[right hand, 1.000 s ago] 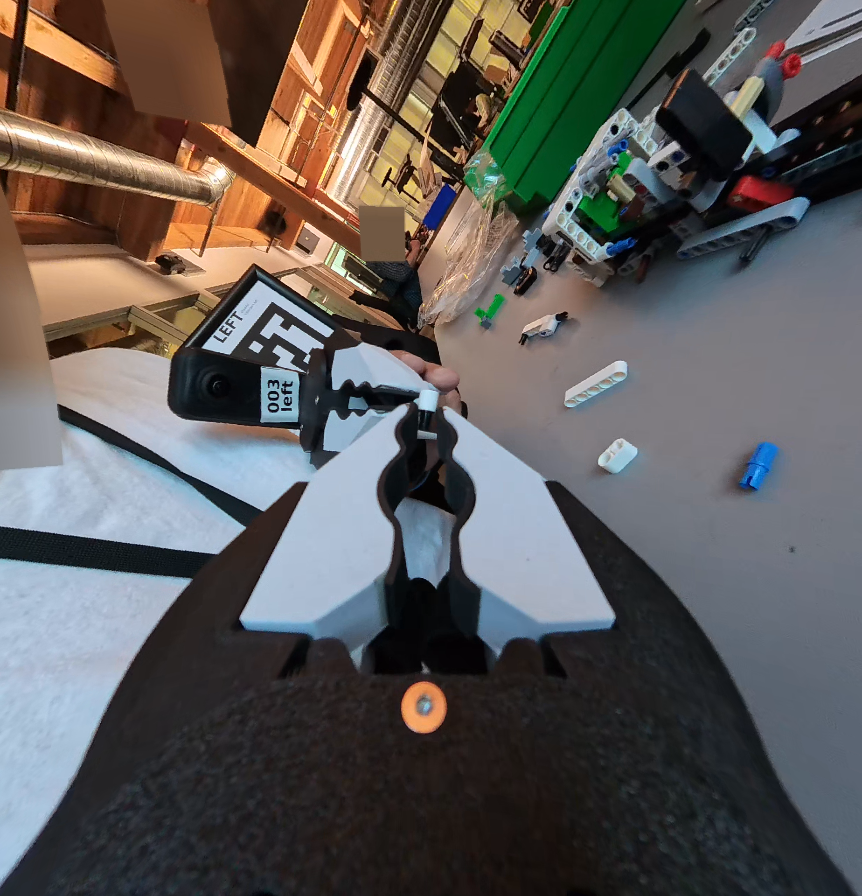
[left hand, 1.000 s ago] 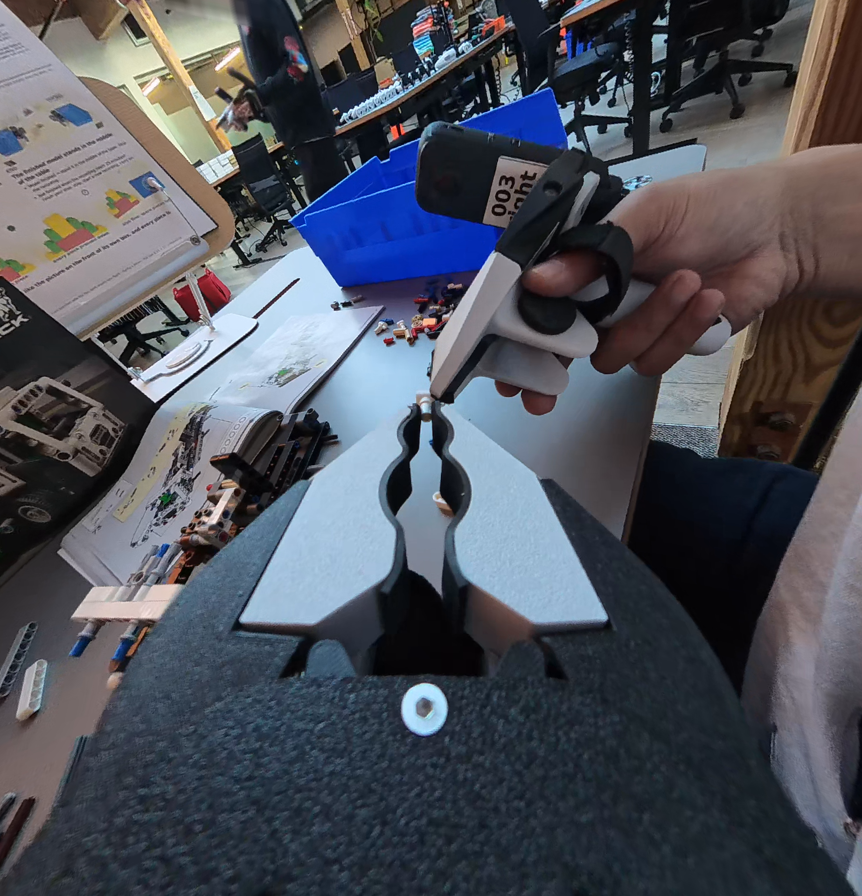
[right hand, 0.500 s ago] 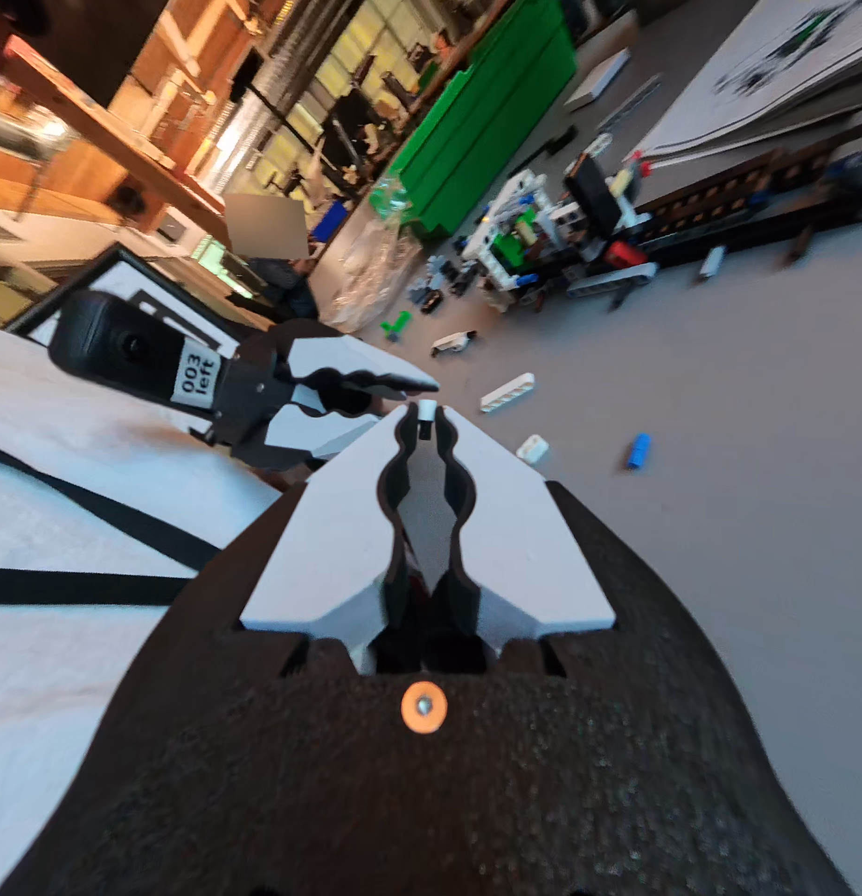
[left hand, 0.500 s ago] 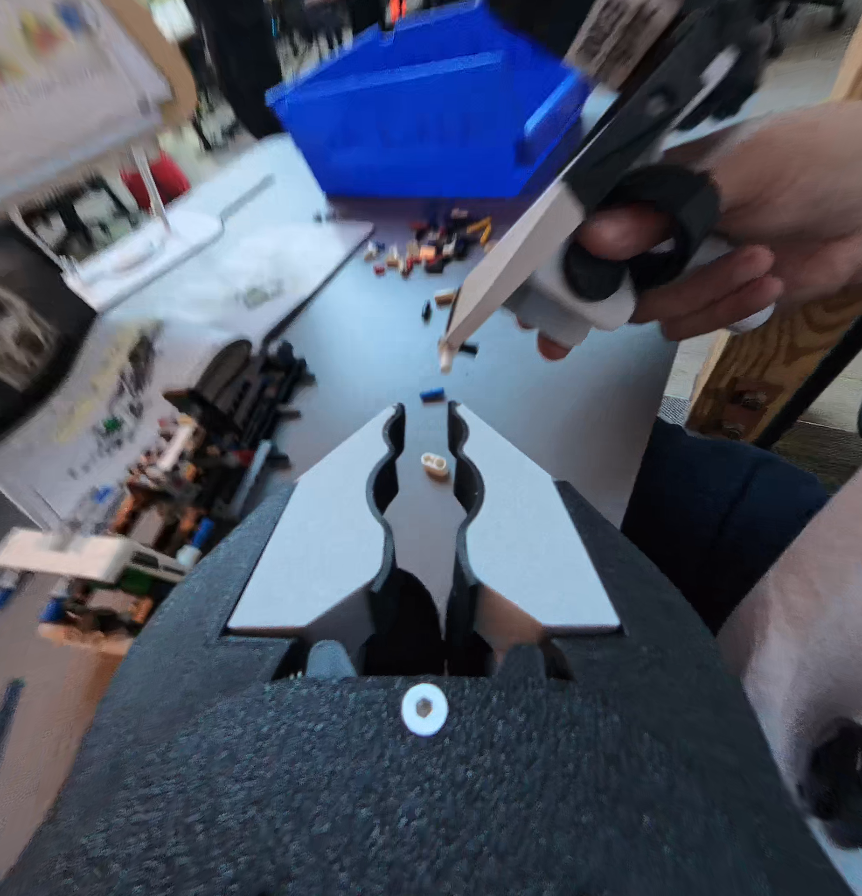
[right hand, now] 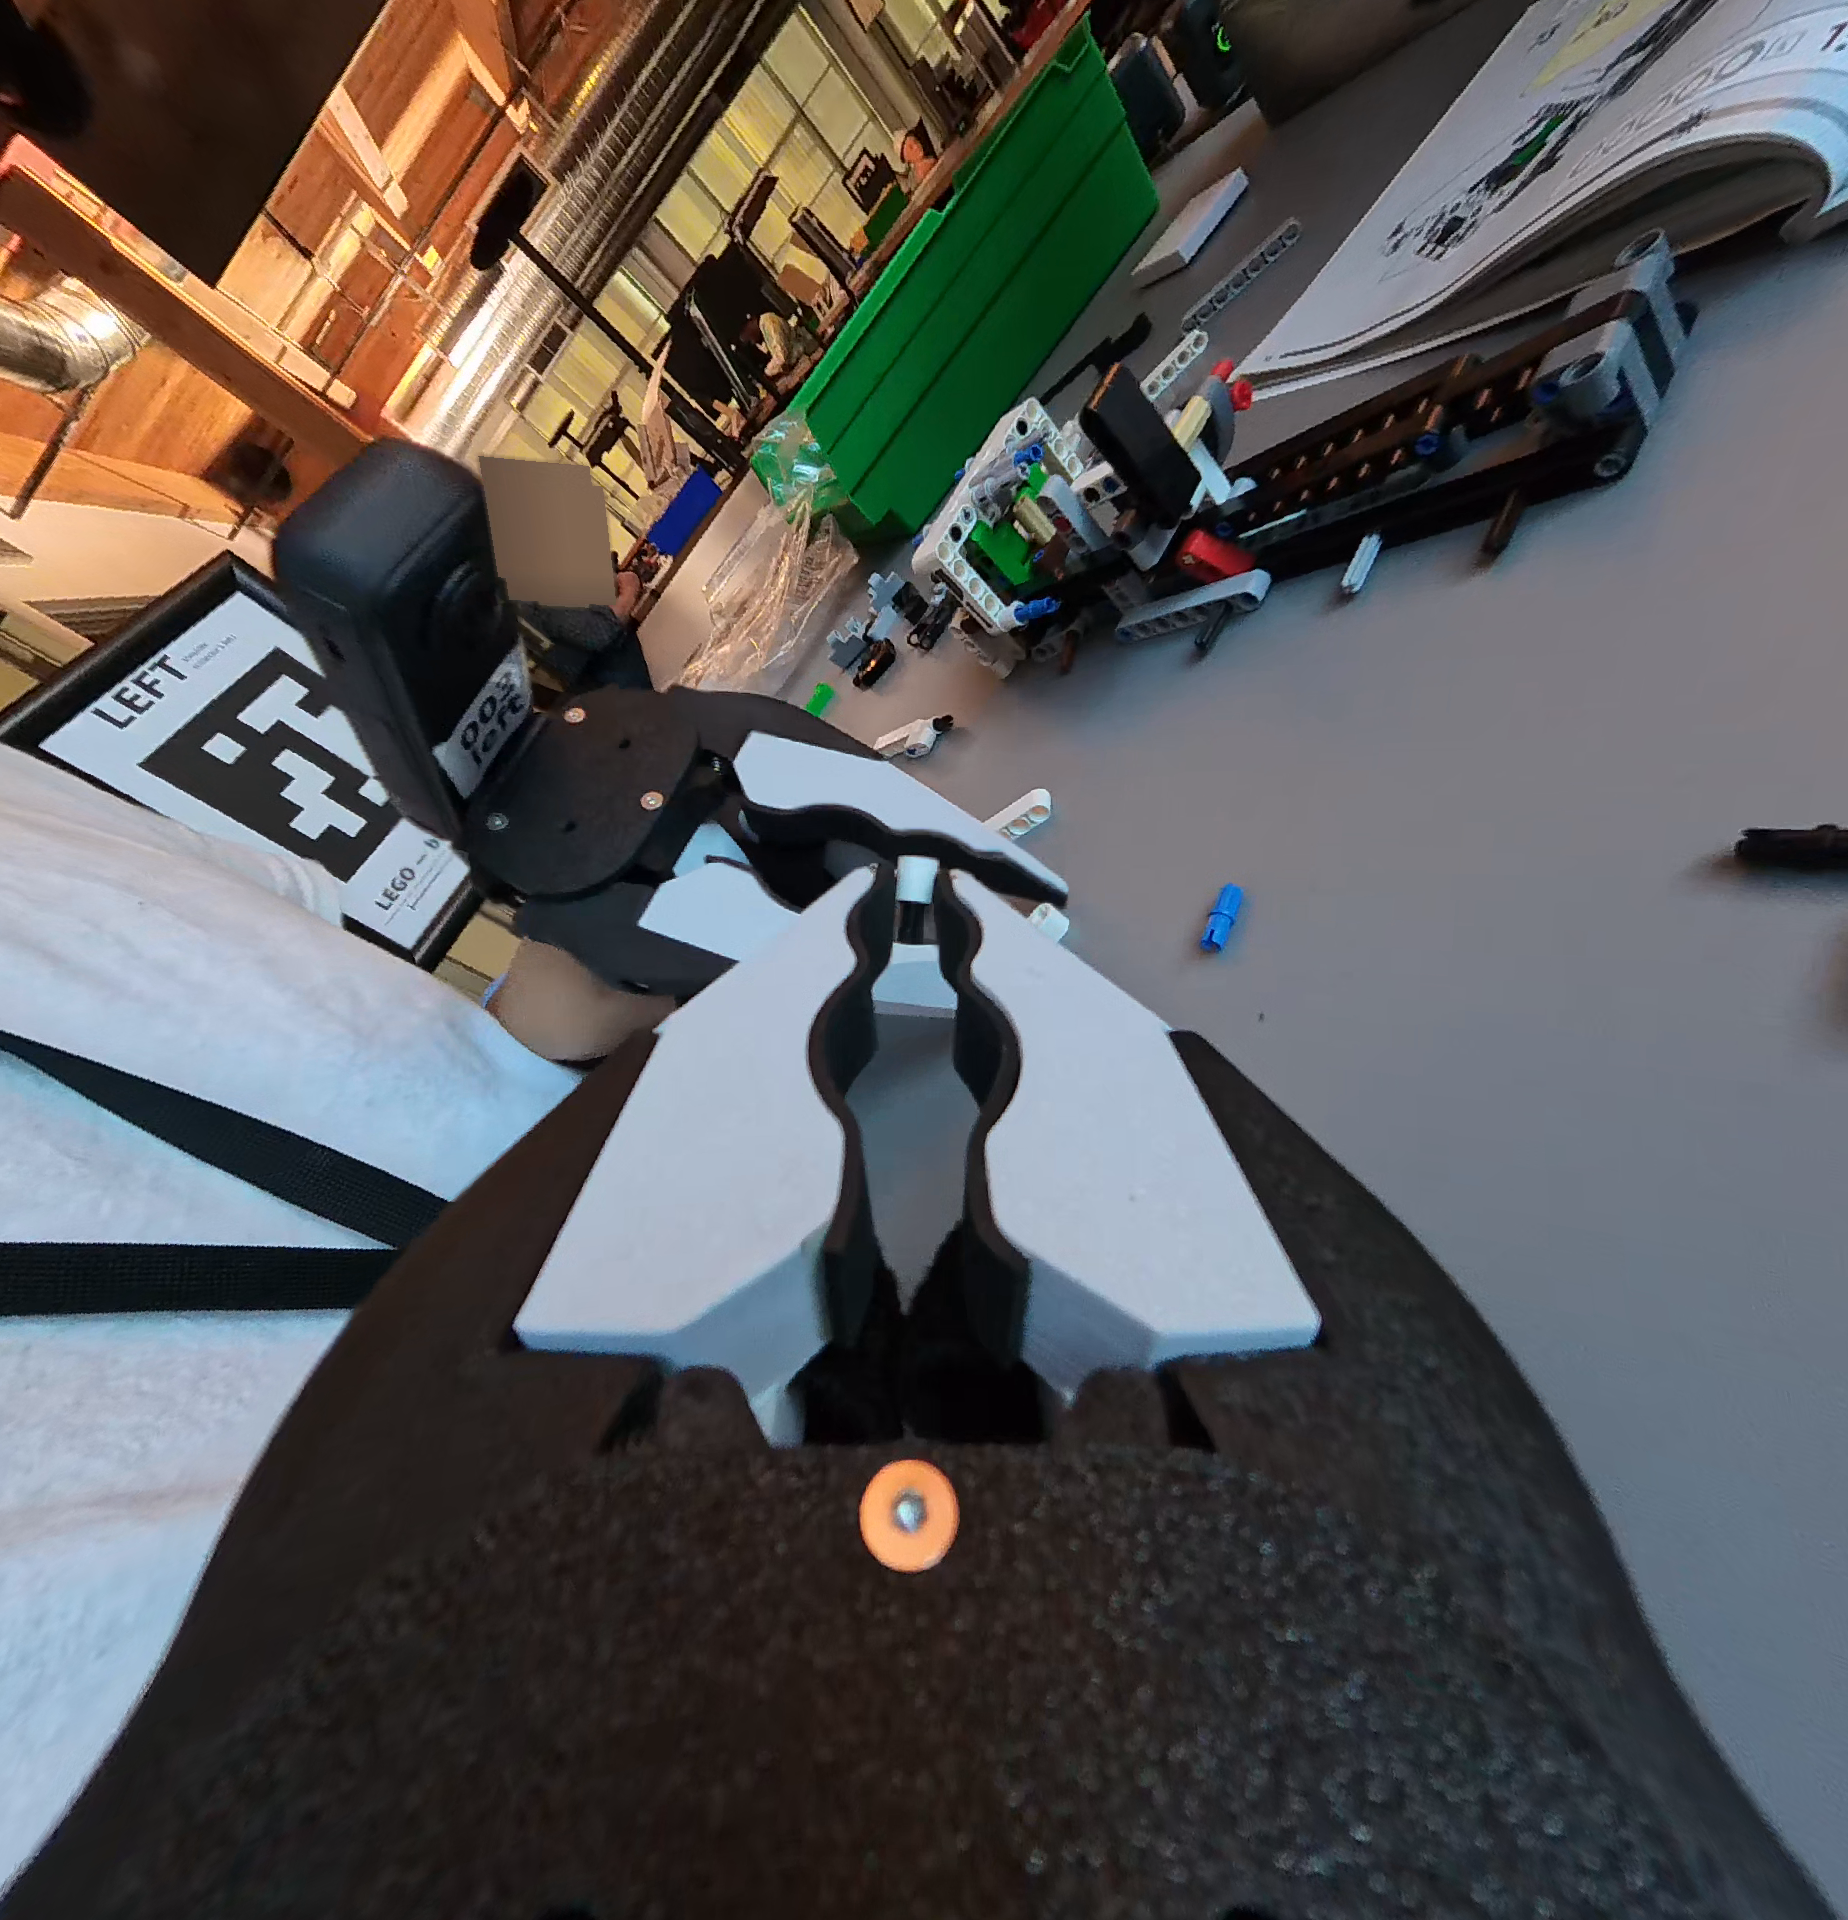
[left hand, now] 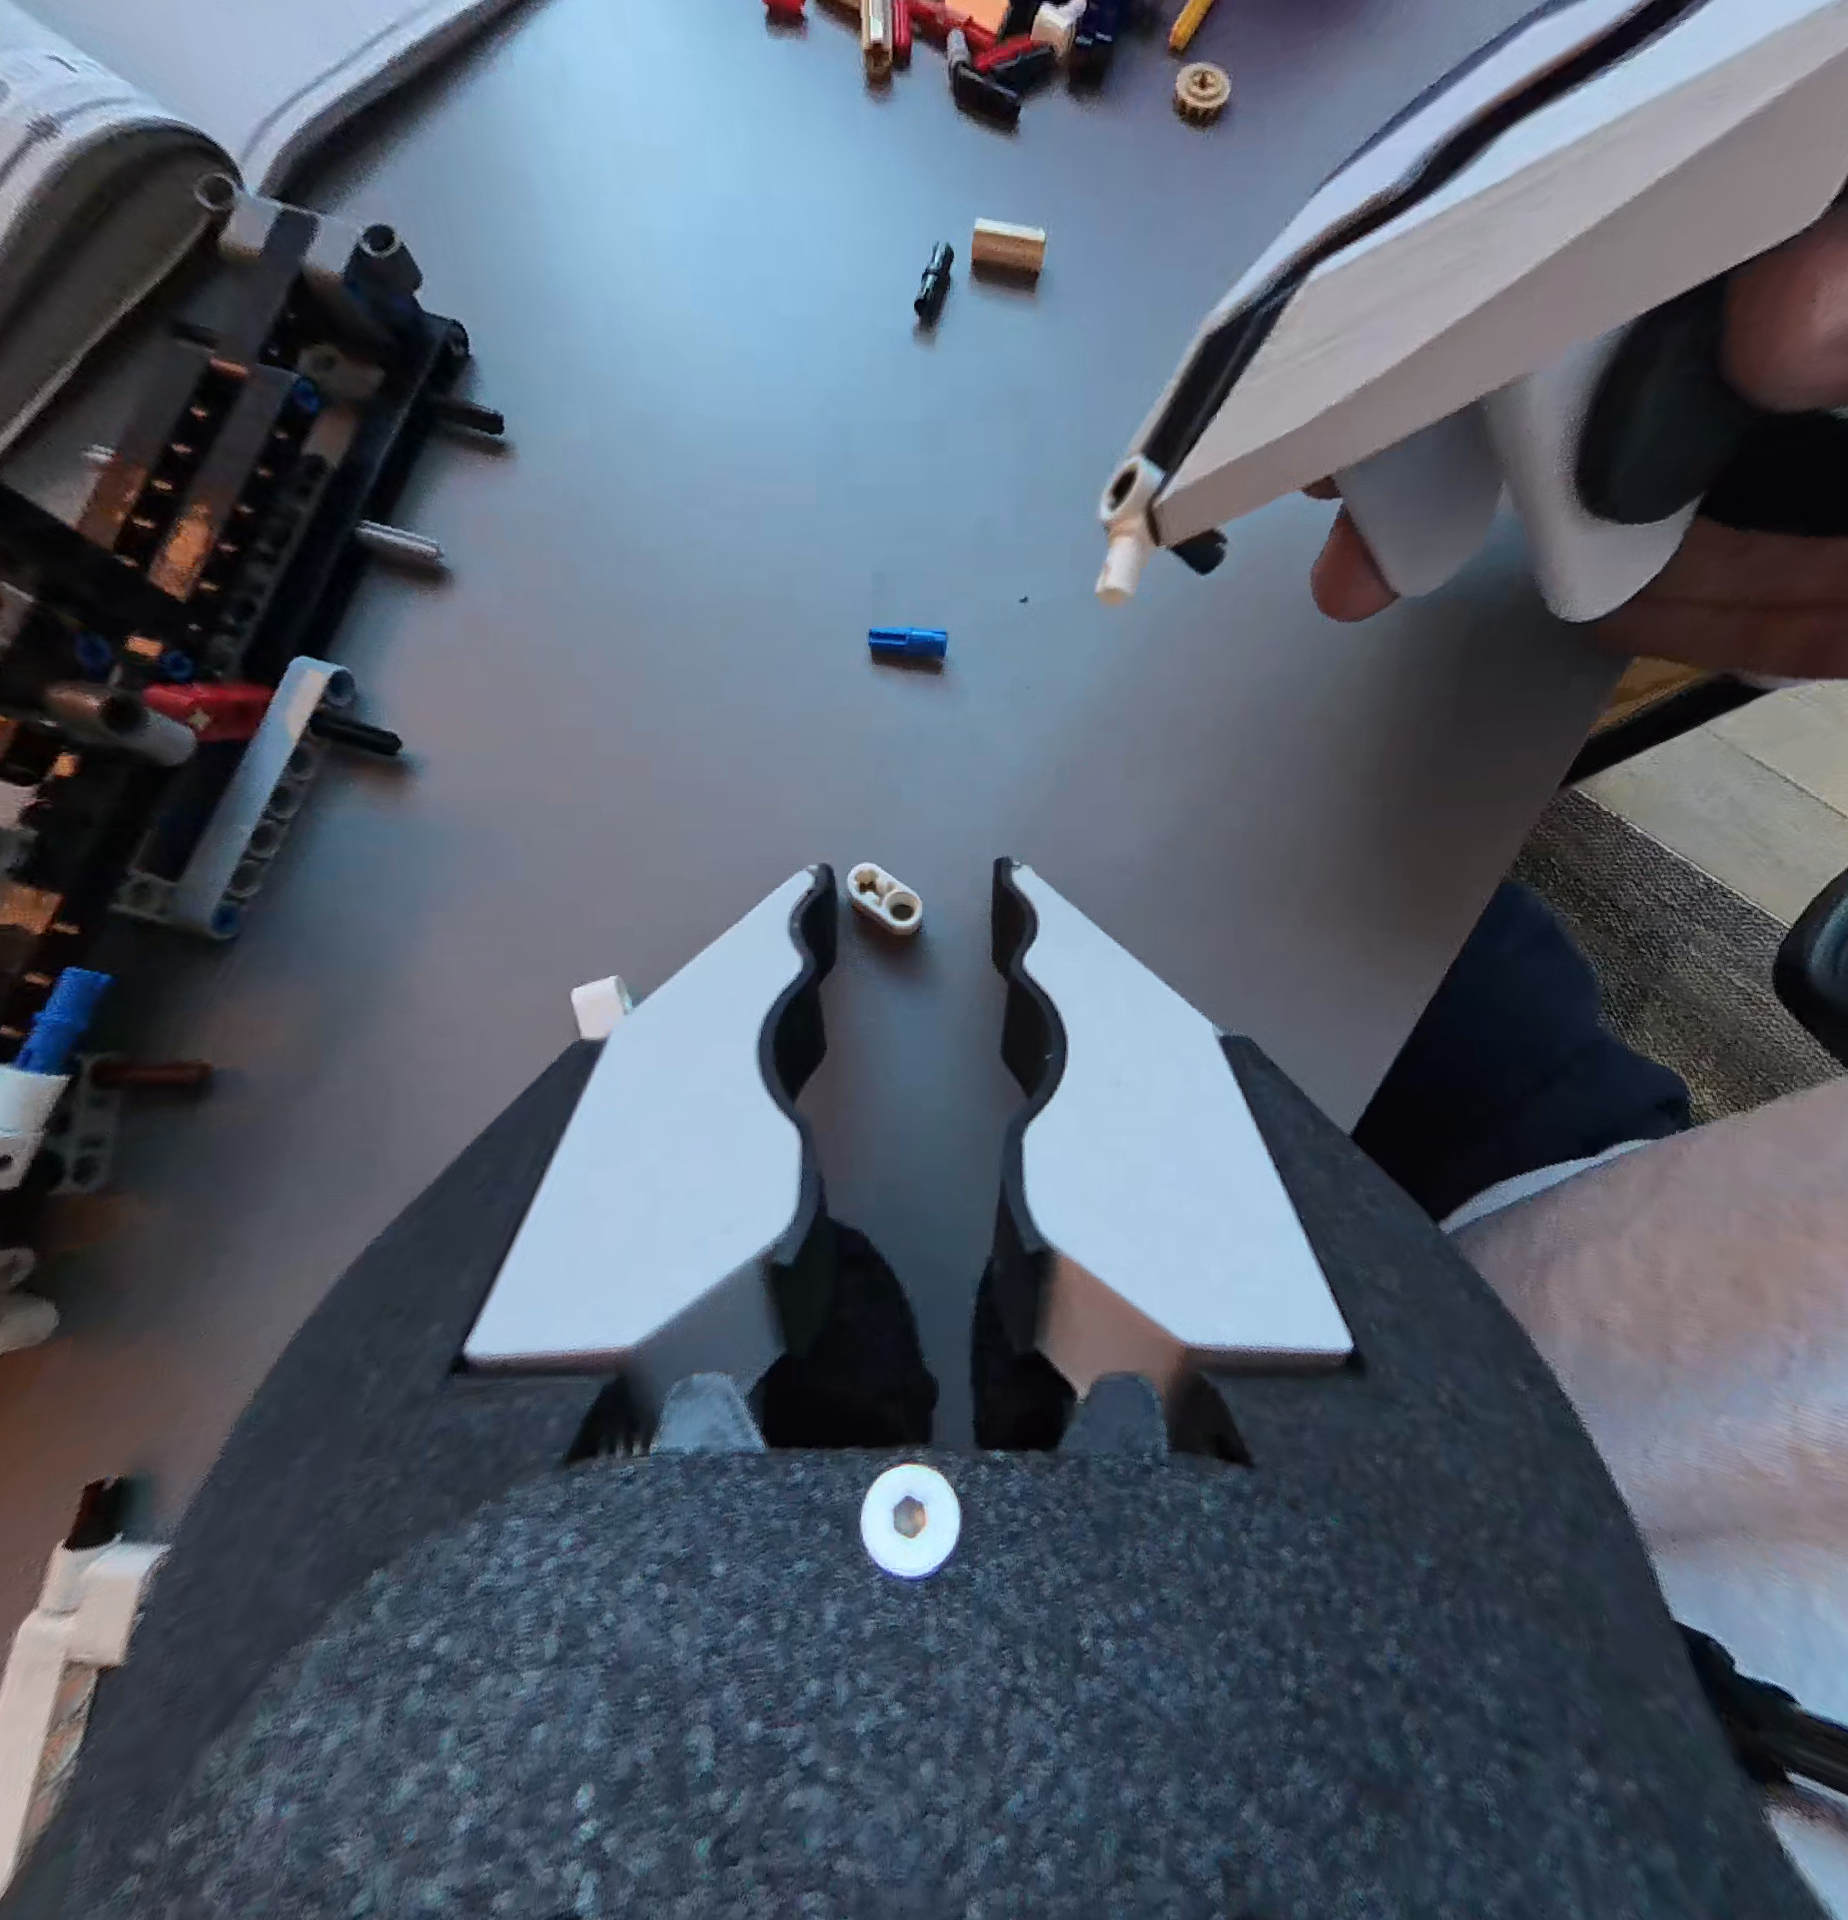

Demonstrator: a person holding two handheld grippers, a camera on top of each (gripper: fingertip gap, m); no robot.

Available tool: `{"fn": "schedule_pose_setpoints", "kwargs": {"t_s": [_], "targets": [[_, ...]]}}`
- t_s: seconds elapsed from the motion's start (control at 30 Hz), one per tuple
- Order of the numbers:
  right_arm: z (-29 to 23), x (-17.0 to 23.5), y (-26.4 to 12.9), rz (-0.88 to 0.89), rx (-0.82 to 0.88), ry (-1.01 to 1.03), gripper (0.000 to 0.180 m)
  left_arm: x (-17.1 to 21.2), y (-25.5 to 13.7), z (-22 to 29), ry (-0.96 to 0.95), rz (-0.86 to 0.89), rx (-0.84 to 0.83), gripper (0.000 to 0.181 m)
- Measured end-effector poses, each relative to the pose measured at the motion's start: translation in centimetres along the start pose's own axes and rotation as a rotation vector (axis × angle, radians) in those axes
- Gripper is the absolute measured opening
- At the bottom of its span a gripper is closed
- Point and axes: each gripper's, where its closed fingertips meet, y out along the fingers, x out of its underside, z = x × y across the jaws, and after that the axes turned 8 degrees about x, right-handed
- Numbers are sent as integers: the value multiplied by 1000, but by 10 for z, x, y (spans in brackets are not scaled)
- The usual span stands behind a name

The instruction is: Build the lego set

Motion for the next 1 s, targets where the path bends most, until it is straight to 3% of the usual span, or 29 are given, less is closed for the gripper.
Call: {"fn": "schedule_pose_setpoints", "kwargs": {"t_s": [0.17,0.47,0.77,1.0], "targets": [[0,-3,-4,24,-20,18,6,-1,4,-2,33,-38,-18,6],[-1,-2,-5,21,-27,12,6,8,-5,-1,251,-91,68,5],[-1,-2,-4,20,-25,11,6,25,-26,-11,3,-75,17,5],[-1,-2,-4,17,-37,14,6,36,-43,-9,-21,-54,-4,15]]}}
